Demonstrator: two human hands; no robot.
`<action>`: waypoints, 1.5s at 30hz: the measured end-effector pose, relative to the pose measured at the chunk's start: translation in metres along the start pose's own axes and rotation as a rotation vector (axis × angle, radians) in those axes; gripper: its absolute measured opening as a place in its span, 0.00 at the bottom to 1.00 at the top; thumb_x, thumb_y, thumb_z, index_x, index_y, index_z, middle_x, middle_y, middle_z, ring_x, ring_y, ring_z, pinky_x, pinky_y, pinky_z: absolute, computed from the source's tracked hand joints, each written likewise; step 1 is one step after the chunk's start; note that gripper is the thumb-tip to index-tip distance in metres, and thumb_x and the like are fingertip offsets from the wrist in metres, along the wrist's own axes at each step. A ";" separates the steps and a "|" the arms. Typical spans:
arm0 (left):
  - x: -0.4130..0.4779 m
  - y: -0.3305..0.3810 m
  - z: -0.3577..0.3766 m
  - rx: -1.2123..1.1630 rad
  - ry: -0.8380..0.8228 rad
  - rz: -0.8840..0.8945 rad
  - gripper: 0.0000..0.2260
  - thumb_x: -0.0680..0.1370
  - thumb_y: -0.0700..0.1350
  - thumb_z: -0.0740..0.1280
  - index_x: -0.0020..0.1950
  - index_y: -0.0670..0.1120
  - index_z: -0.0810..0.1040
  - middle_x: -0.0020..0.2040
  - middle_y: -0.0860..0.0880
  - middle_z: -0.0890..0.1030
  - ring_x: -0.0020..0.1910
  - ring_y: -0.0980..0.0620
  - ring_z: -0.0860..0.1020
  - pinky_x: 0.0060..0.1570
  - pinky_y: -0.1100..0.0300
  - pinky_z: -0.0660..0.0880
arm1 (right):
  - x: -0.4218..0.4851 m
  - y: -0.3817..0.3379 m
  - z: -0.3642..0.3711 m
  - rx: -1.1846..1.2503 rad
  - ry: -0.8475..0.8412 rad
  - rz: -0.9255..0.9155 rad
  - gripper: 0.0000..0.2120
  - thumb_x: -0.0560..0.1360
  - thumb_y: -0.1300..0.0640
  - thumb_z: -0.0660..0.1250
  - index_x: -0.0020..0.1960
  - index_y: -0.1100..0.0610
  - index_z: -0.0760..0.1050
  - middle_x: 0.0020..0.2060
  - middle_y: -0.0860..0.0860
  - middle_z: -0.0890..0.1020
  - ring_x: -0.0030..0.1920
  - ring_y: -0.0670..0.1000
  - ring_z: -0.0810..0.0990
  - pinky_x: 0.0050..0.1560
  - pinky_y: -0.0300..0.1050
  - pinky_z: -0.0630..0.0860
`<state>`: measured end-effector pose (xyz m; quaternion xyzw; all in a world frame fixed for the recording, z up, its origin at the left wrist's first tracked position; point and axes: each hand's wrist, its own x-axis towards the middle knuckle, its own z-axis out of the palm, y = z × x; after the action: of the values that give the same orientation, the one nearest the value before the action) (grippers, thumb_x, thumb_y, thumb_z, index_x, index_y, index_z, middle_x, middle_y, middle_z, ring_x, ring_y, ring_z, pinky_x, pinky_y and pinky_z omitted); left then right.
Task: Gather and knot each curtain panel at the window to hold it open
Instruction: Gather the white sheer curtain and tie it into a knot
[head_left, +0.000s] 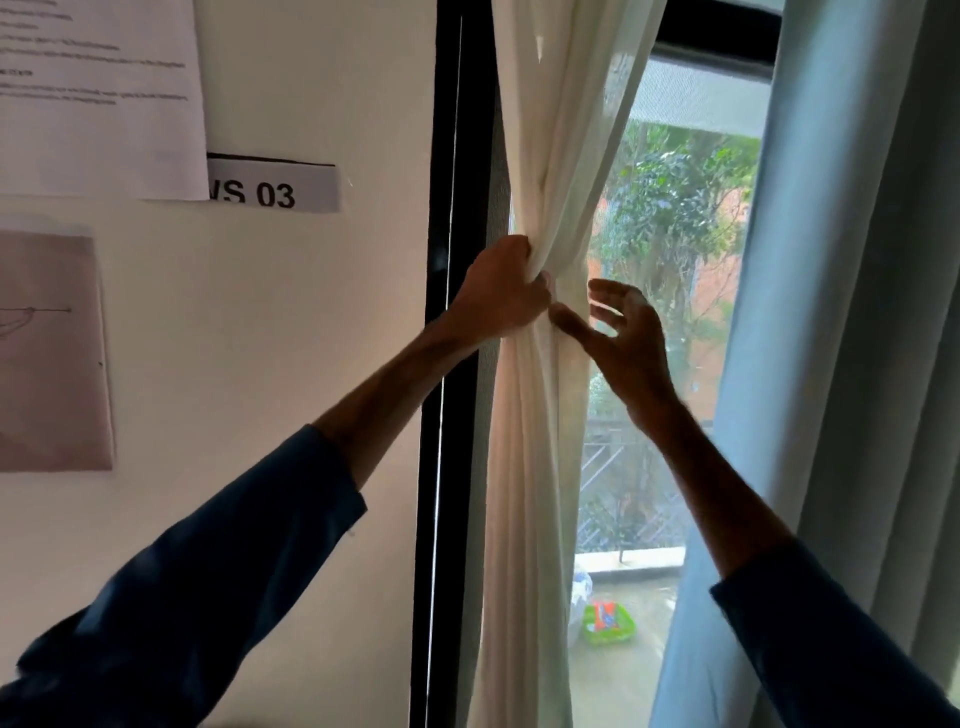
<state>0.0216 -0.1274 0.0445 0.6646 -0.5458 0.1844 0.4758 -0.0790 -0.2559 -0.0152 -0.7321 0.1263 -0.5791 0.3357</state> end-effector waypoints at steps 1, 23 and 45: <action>-0.001 -0.001 -0.003 -0.027 -0.011 0.003 0.14 0.80 0.44 0.65 0.63 0.39 0.74 0.57 0.43 0.79 0.55 0.45 0.79 0.56 0.50 0.78 | 0.010 0.000 0.000 0.102 -0.089 0.081 0.35 0.68 0.44 0.80 0.68 0.57 0.73 0.63 0.52 0.80 0.62 0.50 0.80 0.61 0.48 0.79; -0.042 -0.051 0.018 0.099 -0.001 -0.016 0.20 0.78 0.51 0.70 0.60 0.37 0.73 0.49 0.49 0.72 0.45 0.55 0.72 0.41 0.64 0.73 | -0.034 0.035 -0.014 0.145 -0.097 0.220 0.17 0.66 0.55 0.82 0.53 0.60 0.85 0.45 0.52 0.88 0.47 0.53 0.87 0.51 0.50 0.84; -0.147 -0.074 0.103 0.171 -0.136 0.038 0.11 0.81 0.47 0.59 0.57 0.40 0.72 0.40 0.42 0.81 0.35 0.41 0.81 0.35 0.50 0.79 | -0.192 0.087 0.050 -0.669 0.090 -0.209 0.23 0.74 0.66 0.68 0.68 0.58 0.75 0.56 0.57 0.75 0.38 0.58 0.80 0.30 0.54 0.78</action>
<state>0.0110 -0.1359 -0.1489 0.7032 -0.5717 0.1939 0.3756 -0.0720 -0.1930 -0.2227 -0.7843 0.2482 -0.5685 0.0104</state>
